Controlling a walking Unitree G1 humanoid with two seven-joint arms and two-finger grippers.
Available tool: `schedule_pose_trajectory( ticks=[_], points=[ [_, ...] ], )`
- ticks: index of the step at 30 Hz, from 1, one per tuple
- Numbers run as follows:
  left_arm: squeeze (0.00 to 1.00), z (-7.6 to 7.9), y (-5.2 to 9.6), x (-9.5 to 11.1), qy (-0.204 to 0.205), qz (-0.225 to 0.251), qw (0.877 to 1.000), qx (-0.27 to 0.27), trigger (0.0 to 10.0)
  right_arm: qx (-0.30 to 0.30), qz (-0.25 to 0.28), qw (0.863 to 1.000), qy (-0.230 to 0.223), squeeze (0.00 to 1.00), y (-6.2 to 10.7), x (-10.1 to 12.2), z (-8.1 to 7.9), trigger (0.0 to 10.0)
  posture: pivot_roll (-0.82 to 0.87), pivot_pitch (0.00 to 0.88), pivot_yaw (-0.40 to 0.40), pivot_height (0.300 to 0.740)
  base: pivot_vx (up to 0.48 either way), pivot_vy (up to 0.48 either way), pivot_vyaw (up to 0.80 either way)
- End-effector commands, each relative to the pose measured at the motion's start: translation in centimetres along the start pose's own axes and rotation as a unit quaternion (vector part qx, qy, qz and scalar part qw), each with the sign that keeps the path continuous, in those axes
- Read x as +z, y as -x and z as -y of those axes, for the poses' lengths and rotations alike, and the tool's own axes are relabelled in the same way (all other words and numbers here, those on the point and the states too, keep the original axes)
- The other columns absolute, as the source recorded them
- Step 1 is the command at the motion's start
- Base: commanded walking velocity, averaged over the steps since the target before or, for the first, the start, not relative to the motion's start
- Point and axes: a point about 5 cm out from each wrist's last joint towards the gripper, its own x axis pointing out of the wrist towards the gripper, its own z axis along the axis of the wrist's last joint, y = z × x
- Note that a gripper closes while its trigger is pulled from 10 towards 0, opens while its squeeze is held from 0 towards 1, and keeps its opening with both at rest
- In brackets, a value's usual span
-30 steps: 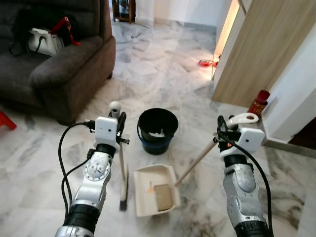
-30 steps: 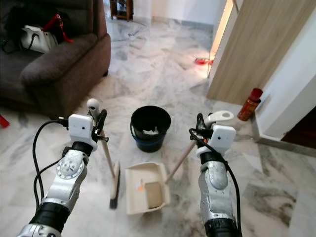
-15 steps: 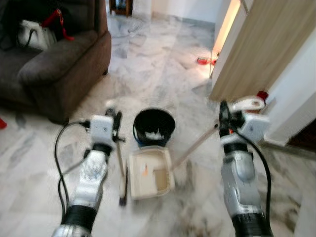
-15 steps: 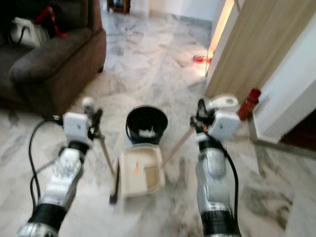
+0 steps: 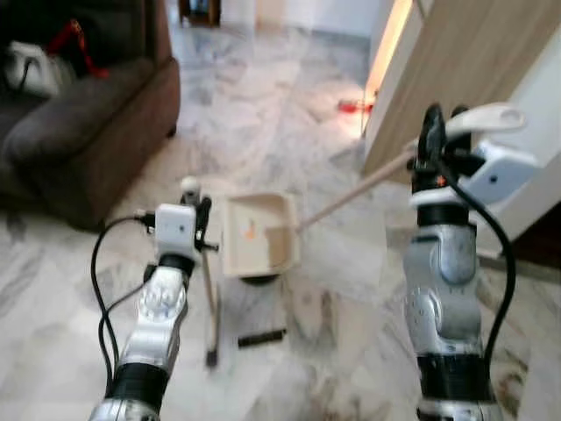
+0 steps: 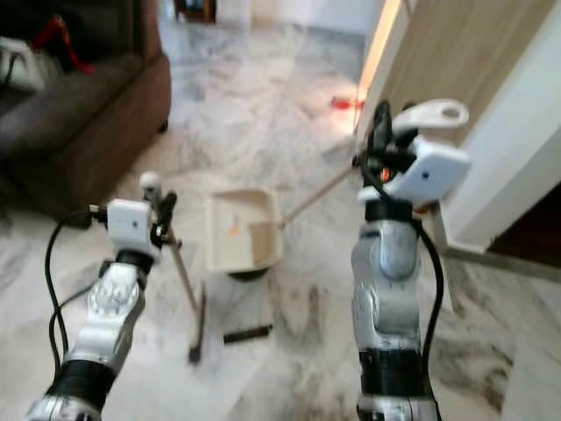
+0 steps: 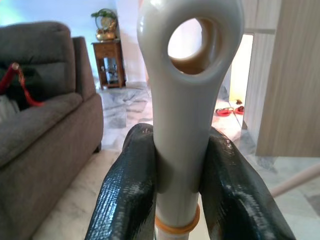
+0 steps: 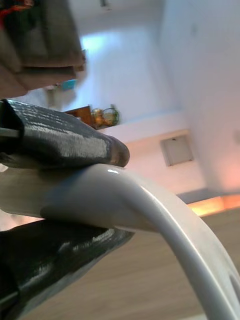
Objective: Sweep floor
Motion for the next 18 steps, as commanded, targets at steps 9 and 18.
schedule_pose_trajectory(
  ticks=[9,18],
  points=[
    [0.0,0.47,-0.59,1.3,-0.001,0.032,0.999,-0.003,10.0,0.004,0.038,0.999,-0.009,0.0,-0.81,2.24,-0.51,10.0,0.15,0.081,-0.082,0.74,0.264,0.0,0.0],
    [0.0,0.41,-0.54,1.3,-0.001,0.032,0.999,-0.001,10.0,0.012,0.01,1.0,-0.005,0.0,-0.3,1.41,-0.73,10.0,0.15,0.083,-0.084,0.74,0.266,0.0,0.35]
  ],
)
